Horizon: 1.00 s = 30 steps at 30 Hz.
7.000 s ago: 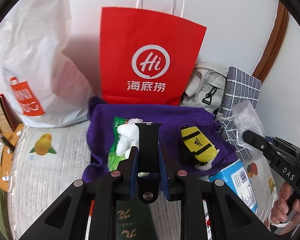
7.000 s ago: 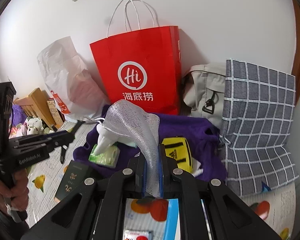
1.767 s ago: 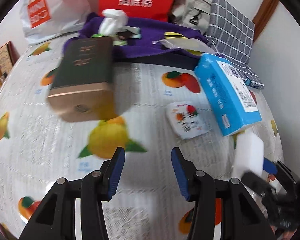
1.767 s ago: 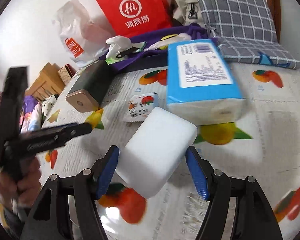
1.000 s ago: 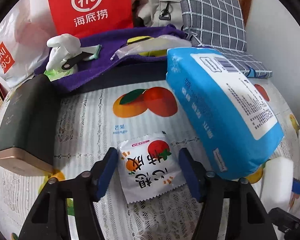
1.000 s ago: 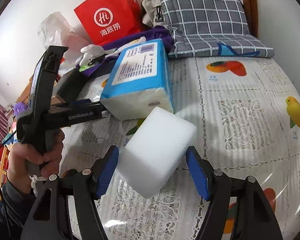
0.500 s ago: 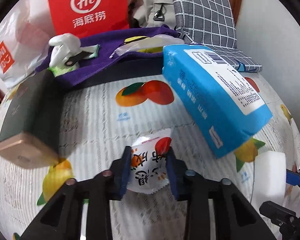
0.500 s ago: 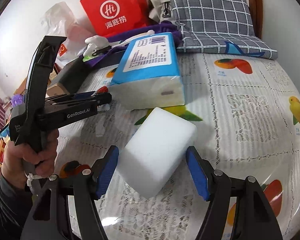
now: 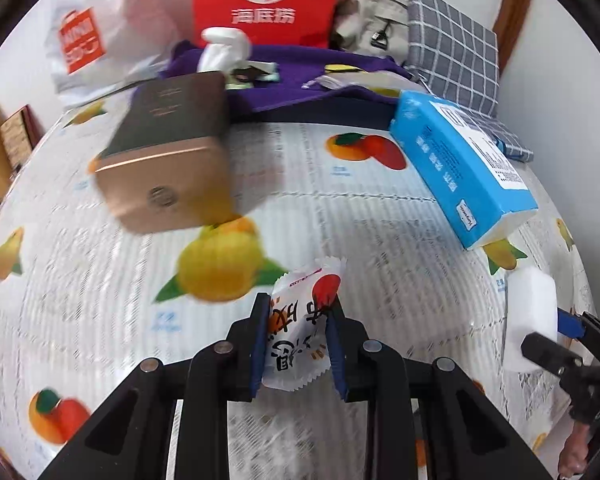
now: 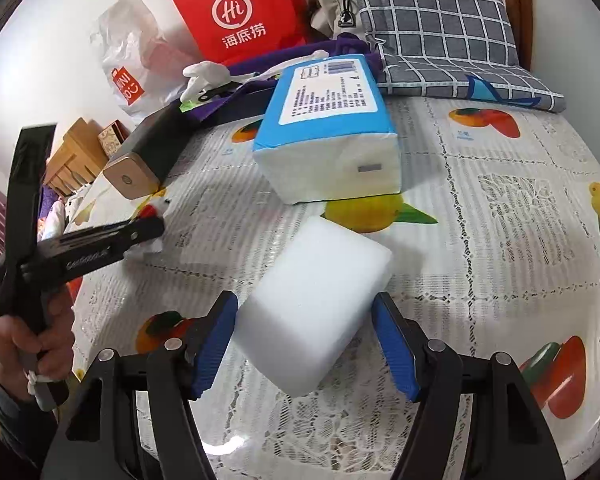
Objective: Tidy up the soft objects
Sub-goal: 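Carry the snack packet with the left tool and sponge with the right tool onto the towel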
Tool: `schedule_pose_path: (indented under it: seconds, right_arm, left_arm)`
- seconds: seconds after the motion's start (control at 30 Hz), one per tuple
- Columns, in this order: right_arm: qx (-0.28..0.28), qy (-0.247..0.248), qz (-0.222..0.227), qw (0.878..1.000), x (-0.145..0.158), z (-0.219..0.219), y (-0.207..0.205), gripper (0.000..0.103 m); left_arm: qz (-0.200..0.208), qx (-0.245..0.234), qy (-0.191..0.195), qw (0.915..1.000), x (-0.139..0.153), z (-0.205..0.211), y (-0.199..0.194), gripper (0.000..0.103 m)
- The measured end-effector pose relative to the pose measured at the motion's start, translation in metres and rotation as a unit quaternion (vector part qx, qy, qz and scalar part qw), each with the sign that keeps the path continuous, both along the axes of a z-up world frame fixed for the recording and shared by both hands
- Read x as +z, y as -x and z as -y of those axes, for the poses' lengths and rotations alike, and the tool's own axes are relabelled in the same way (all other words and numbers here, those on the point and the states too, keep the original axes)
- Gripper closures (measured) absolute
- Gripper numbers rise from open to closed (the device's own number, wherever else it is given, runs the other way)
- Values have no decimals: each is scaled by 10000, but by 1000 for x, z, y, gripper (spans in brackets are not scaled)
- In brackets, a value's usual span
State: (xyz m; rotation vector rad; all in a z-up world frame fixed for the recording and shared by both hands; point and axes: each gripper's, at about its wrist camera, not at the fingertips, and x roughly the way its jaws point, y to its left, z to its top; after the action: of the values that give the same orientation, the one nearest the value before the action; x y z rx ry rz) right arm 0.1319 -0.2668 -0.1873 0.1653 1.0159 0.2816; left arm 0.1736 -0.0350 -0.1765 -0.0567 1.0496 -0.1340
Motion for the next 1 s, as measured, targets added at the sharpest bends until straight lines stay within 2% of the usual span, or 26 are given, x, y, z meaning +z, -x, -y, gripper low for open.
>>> schedule_pose_path:
  seconds: [0.37, 0.63, 1.0]
  right_arm:
    - [96, 103, 321, 9994, 40, -13, 3, 34]
    - [17, 115, 724, 9973, 79, -17, -10, 34]
    - [-80, -18, 979, 9952, 116, -20, -46, 34]
  left_arm:
    - [254, 332, 295, 9987, 30, -31, 16, 78]
    - [575, 205, 201, 9979, 68, -30, 8, 78]
    - [917, 30, 257, 9955, 105, -29, -20, 78]
